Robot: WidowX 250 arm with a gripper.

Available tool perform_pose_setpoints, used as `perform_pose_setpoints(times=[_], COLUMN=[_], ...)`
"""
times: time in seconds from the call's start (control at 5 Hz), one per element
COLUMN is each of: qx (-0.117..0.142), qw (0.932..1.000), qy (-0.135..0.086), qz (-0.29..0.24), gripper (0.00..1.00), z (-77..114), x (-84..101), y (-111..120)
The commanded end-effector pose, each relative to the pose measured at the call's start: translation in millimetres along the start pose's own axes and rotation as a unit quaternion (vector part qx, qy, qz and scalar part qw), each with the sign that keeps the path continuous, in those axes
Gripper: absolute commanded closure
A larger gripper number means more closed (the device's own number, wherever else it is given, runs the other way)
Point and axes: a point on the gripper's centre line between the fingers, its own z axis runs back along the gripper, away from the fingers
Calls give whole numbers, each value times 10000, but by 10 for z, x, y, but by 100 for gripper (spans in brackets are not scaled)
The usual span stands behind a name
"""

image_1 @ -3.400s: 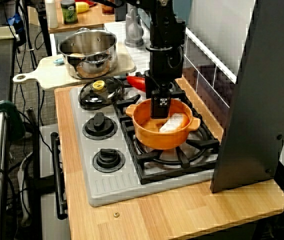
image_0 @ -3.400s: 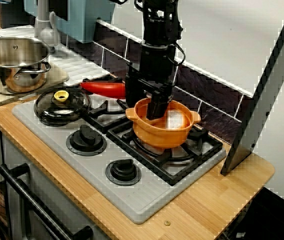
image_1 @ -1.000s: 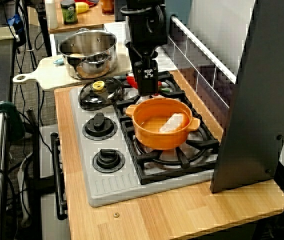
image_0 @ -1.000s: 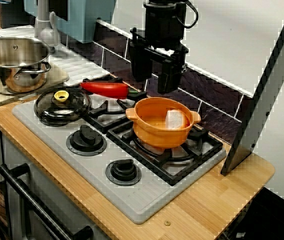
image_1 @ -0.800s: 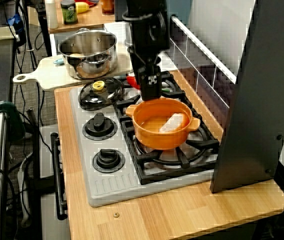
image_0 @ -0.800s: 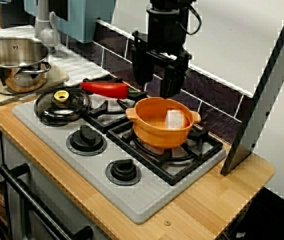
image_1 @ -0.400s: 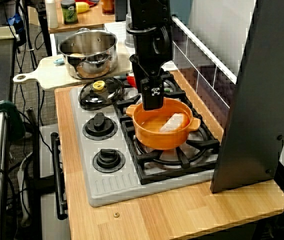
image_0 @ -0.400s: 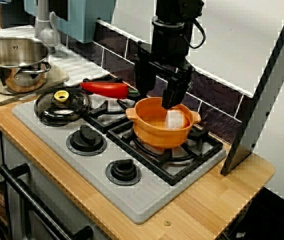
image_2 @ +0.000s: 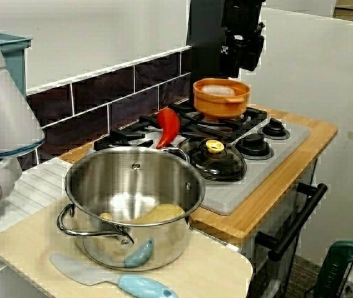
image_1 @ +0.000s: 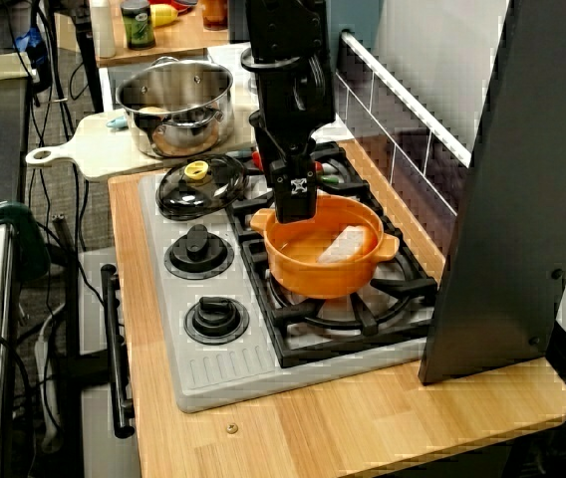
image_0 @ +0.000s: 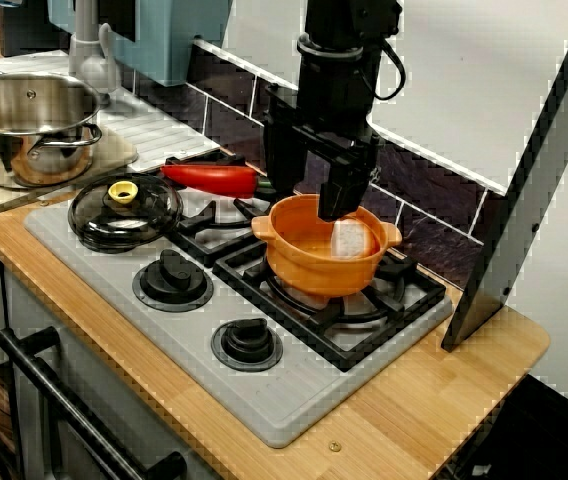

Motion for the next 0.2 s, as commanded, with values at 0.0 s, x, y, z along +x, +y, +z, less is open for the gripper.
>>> perform_pose_setpoints(times=[0.0], qx=[-84], qw=[9995], qy=[-295], qz=[-59], gripper=[0], z=[192], x=[53], y=[35])
